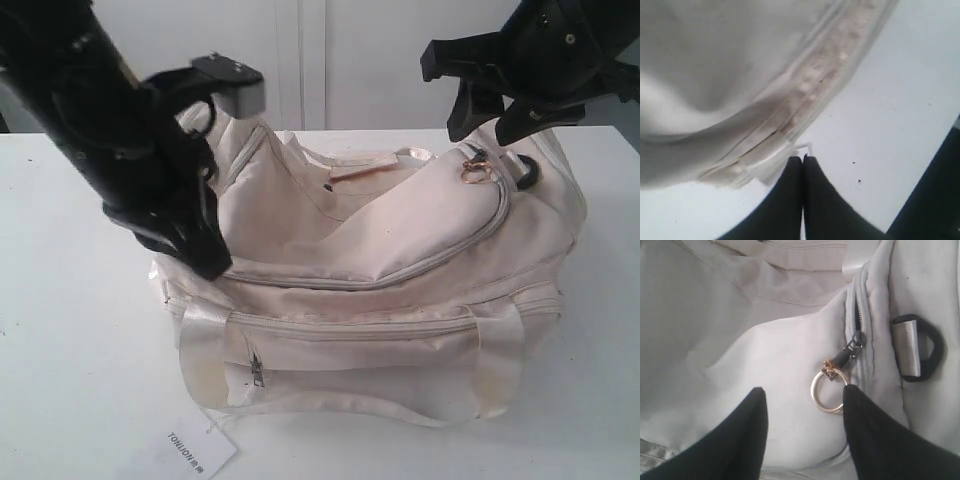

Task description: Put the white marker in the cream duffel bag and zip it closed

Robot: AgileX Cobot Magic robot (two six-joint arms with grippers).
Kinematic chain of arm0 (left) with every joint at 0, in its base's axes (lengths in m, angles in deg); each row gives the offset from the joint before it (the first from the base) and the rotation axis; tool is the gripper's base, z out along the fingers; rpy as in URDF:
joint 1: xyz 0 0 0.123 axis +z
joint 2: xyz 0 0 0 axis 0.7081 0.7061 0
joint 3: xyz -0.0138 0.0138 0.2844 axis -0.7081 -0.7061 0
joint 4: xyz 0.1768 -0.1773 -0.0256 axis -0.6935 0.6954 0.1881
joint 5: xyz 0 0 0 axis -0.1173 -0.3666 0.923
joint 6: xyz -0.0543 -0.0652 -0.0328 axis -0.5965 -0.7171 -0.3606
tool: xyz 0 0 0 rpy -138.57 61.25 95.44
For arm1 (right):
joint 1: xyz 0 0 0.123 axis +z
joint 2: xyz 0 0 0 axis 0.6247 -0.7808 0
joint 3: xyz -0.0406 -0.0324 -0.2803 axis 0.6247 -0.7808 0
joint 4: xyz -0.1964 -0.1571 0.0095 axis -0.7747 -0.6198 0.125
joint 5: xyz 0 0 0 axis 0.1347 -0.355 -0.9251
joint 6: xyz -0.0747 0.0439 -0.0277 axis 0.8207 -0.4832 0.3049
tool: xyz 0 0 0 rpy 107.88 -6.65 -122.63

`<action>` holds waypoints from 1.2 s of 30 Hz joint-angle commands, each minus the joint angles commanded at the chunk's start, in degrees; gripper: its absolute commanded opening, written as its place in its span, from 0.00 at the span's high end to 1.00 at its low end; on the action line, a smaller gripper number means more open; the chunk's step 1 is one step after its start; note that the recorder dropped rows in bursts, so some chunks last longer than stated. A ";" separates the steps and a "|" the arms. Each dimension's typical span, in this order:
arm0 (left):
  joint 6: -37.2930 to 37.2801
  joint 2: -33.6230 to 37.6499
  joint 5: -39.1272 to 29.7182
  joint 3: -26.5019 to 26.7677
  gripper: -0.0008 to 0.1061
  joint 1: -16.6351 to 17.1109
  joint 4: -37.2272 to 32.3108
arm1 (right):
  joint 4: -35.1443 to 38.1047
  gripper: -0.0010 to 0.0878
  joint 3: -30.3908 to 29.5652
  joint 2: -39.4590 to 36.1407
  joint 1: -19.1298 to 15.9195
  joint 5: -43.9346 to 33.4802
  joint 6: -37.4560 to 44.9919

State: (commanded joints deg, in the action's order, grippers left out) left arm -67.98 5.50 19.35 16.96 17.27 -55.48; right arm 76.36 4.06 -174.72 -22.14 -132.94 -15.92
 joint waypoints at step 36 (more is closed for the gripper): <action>-3.96 -28.24 2.84 -23.38 0.99 19.17 -1.73 | 0.00 0.49 0.00 0.00 0.00 0.26 0.00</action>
State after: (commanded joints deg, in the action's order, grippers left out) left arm -71.94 -22.74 22.19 -6.42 36.44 -57.21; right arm 76.36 4.06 -174.72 -22.14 -132.68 -15.92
